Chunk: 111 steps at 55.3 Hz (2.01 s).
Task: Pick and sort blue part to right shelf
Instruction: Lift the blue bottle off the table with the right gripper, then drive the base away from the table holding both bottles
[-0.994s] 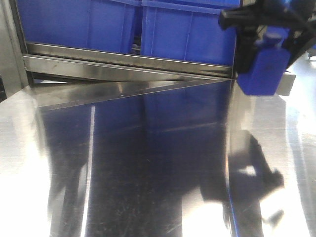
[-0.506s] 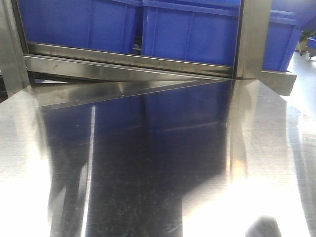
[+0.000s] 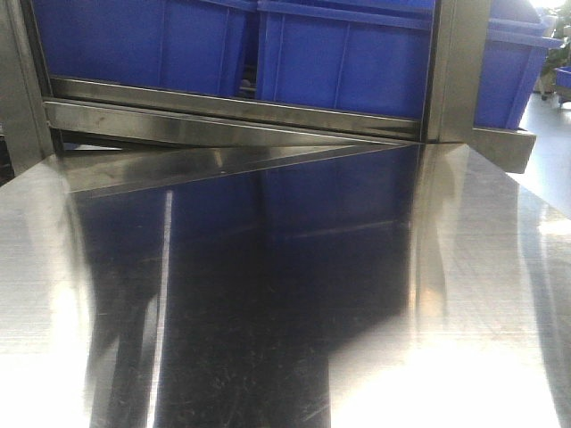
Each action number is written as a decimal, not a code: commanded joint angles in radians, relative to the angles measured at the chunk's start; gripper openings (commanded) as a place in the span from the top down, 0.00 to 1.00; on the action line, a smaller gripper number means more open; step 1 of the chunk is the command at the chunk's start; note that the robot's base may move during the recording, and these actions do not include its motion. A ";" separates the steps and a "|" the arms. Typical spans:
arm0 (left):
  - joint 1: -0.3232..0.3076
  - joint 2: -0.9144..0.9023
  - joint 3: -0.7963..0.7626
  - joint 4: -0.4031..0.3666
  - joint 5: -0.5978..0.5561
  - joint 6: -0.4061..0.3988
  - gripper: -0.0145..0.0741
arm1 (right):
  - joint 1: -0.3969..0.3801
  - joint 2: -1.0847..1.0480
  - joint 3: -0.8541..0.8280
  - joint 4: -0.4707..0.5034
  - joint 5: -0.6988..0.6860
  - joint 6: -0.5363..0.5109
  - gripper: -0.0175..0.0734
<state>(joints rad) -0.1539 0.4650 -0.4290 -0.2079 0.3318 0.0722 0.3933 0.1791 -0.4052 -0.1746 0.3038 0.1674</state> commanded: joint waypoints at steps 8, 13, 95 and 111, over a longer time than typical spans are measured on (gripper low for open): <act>-0.008 0.003 -0.030 -0.014 -0.100 -0.008 0.60 | -0.002 0.012 -0.027 -0.031 -0.116 -0.009 0.56; -0.008 0.003 -0.030 -0.014 -0.100 -0.008 0.60 | -0.002 0.012 -0.027 -0.031 -0.113 -0.009 0.56; -0.008 0.036 -0.024 -0.014 -0.100 -0.008 0.60 | -0.002 0.010 -0.021 -0.031 -0.099 -0.009 0.56; -0.008 0.040 -0.024 -0.014 -0.100 -0.008 0.60 | -0.002 0.010 -0.021 -0.031 -0.089 -0.009 0.56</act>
<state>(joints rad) -0.1539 0.4963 -0.4209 -0.2079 0.3182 0.0722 0.3933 0.1791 -0.3939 -0.1878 0.3055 0.1674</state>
